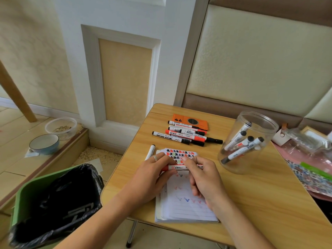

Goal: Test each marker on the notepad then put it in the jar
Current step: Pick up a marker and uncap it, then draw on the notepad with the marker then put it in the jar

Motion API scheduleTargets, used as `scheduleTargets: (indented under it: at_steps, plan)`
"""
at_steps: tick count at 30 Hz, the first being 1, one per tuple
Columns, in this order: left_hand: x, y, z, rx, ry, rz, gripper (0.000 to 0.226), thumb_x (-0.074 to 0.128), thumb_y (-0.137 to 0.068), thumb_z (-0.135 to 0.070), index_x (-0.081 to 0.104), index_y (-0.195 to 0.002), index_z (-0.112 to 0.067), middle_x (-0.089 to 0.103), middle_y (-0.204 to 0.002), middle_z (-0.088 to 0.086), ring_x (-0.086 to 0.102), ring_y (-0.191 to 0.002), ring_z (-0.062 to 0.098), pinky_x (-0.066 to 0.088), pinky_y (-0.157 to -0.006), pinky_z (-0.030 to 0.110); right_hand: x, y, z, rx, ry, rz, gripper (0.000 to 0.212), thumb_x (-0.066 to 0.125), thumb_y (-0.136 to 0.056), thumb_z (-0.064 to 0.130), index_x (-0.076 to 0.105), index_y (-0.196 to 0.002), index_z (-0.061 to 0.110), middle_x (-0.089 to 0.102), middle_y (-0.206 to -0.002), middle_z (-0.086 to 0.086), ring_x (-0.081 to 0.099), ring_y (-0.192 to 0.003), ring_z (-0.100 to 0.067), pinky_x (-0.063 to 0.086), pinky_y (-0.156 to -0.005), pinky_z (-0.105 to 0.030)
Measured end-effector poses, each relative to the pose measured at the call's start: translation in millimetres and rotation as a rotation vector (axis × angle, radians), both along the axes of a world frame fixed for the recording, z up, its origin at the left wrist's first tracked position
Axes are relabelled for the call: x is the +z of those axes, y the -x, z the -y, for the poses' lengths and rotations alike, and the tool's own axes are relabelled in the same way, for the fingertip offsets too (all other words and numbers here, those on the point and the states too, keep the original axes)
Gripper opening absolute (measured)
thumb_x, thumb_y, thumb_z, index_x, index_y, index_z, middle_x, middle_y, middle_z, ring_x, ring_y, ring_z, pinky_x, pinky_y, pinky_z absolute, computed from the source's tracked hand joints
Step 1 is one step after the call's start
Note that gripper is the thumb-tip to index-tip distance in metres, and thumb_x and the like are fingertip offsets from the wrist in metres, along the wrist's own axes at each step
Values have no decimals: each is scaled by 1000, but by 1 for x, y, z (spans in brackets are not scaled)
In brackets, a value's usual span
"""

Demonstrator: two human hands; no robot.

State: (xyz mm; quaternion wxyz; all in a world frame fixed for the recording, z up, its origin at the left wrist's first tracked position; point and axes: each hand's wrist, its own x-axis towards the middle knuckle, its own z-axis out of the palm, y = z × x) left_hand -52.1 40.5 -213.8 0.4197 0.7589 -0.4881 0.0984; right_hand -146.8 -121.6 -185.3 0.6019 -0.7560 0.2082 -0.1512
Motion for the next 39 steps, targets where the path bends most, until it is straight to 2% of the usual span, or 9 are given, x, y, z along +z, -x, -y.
scheduleTargets:
  at_steps: [10, 15, 18, 22, 27, 29, 31, 34, 39]
  plan:
    - [-4, -5, 1, -8, -1, -29, 24, 56, -98, -40, 62, -103, -18, 59, -93, -7, 52, -80, 6, 39, -66, 15, 1, 3, 2, 72, -7, 65, 38, 67, -98, 37, 52, -90, 3, 54, -57, -6, 49, -41, -18, 34, -38, -24]
    - [-3, -4, 5, 37, 6, 12, 27, 51, -100, -46, 60, -110, -23, 56, -98, -12, 50, -83, 4, 41, -69, 20, 17, 6, 11, 125, -145, 100, 8, 54, -103, 13, 52, -96, 9, 55, -63, -10, 46, -43, -23, 32, -41, -25]
    - [-3, -2, 6, 66, -56, 128, 34, 50, -100, -49, 53, -124, -25, 55, -107, -15, 49, -93, 7, 41, -82, 26, 31, 10, 18, 100, -94, 194, 8, 57, -102, 9, 58, -94, 7, 57, -64, -10, 47, -44, -22, 33, -40, -25]
    - [-7, -3, 7, 113, -133, 152, 43, 50, -97, -58, 47, -129, -29, 54, -115, -14, 48, -106, 7, 36, -101, 27, 52, 13, 24, -42, 115, 374, 19, 67, -99, 20, 66, -88, 4, 59, -62, -7, 54, -49, -16, 43, -45, -24]
    - [-9, -3, 7, 142, -219, 250, 38, 49, -96, -58, 58, -124, -33, 59, -119, -11, 51, -113, 12, 38, -102, 32, 87, 15, 42, -234, 358, 511, 7, 67, -100, 21, 68, -94, 24, 73, -85, 4, 75, -76, -17, 58, -60, -23]
    - [-10, -2, 7, 144, -221, 250, 37, 49, -96, -57, 59, -124, -33, 61, -118, -11, 53, -112, 12, 39, -101, 32, 106, 21, 56, -328, 502, 584, 10, 68, -97, 29, 63, -106, 29, 73, -88, 4, 75, -79, -20, 61, -66, -34]
    - [-10, -2, 7, 139, -220, 252, 34, 51, -96, -55, 61, -120, -33, 63, -115, -12, 55, -110, 11, 42, -101, 34, 127, 28, 69, -428, 692, 655, 20, 67, -98, 30, 59, -115, 25, 73, -89, 3, 74, -79, -18, 60, -73, -39]
    - [-10, -2, 7, 139, -225, 262, 31, 54, -96, -53, 63, -117, -33, 63, -114, -12, 55, -109, 11, 42, -103, 33, 154, 37, 87, -596, 948, 693, 20, 64, -100, 24, 62, -116, 13, 69, -89, 3, 70, -76, -20, 47, -73, -27]
    - [-9, -2, 7, 118, -231, 255, 28, 52, -96, -55, 67, -112, -37, 63, -116, -12, 54, -109, 9, 39, -101, 28, 158, 30, 113, -662, 1085, 600, 20, 64, -99, 23, 67, -118, 15, 73, -92, -8, 66, -79, -27, 35, -69, -24]
